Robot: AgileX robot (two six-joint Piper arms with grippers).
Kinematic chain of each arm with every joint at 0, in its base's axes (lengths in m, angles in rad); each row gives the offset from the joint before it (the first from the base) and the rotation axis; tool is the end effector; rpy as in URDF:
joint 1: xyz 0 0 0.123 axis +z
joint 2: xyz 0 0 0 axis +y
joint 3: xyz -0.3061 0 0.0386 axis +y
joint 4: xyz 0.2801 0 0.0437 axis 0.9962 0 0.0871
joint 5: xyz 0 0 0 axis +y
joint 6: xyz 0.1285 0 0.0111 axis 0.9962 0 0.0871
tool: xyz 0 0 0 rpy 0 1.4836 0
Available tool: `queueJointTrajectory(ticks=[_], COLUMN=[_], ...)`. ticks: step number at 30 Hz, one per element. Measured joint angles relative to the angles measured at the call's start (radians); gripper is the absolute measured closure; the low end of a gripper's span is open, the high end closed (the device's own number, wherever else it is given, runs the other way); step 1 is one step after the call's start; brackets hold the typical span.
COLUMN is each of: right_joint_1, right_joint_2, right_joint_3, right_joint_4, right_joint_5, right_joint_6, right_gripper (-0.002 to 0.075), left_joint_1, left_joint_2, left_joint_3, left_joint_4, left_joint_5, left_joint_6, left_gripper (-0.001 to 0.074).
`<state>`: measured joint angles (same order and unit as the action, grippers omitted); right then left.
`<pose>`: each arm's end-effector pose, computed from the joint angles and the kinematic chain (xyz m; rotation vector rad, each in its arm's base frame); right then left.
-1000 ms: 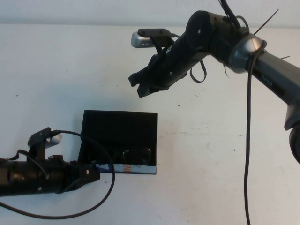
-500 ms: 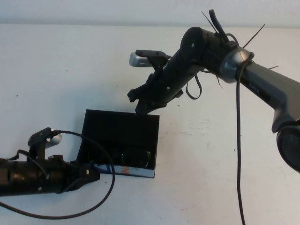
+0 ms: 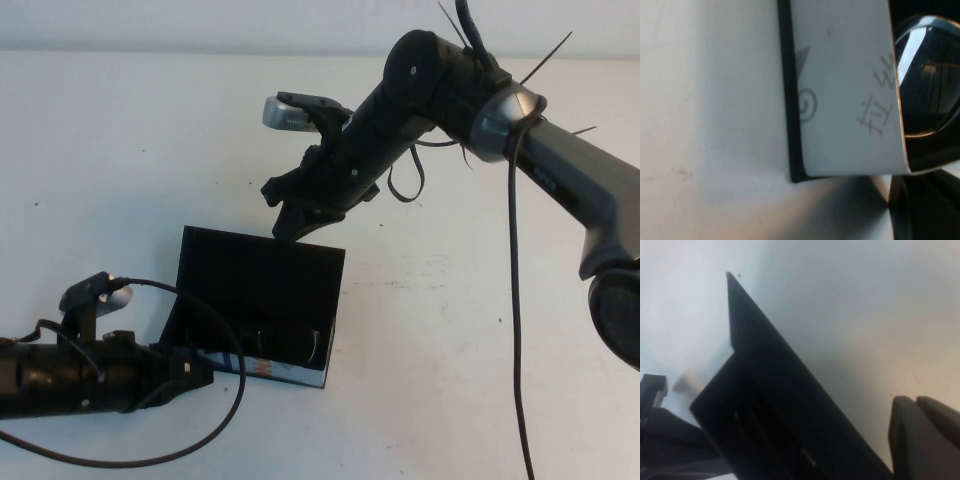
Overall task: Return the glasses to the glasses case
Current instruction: Close the glasses case
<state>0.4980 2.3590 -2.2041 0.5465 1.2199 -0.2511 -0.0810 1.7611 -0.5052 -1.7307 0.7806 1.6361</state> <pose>0.4662 0.3251 0.2052 -0.8755 2.6795 0.8227 0.2651 -0.1115 0.0849 0.1916 2.4862 -1.0784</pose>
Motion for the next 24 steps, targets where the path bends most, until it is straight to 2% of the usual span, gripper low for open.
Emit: queueJointTrajectory(ticks=[13, 20, 24], right_joint_1=[0.108, 0.151, 0.152], right_joint_2=[-0.021, -0.11, -0.116], right_joint_3=[0.004, 0.136, 0.207], right_joint_4=[-0.013, -0.047, -0.055], right_joint_5=[0.003, 0.004, 0.004], right_joint_6=[-0.002, -0.006, -0.017], right_gripper=[0.0737, 0.0737, 0.0737], left_joint_1=[0.0, 0.0, 0.0], left_joint_2=[0.0, 0.0, -0.016], left_joint_3=[0.0, 0.0, 0.0], left_joint_4=[-0.002, -0.002, 0.053], left_joint_5=[0.0, 0.0, -0.014], left_joint_6=[0.0, -0.001, -0.064], left_gripper=[0.0738, 0.0738, 0.0738])
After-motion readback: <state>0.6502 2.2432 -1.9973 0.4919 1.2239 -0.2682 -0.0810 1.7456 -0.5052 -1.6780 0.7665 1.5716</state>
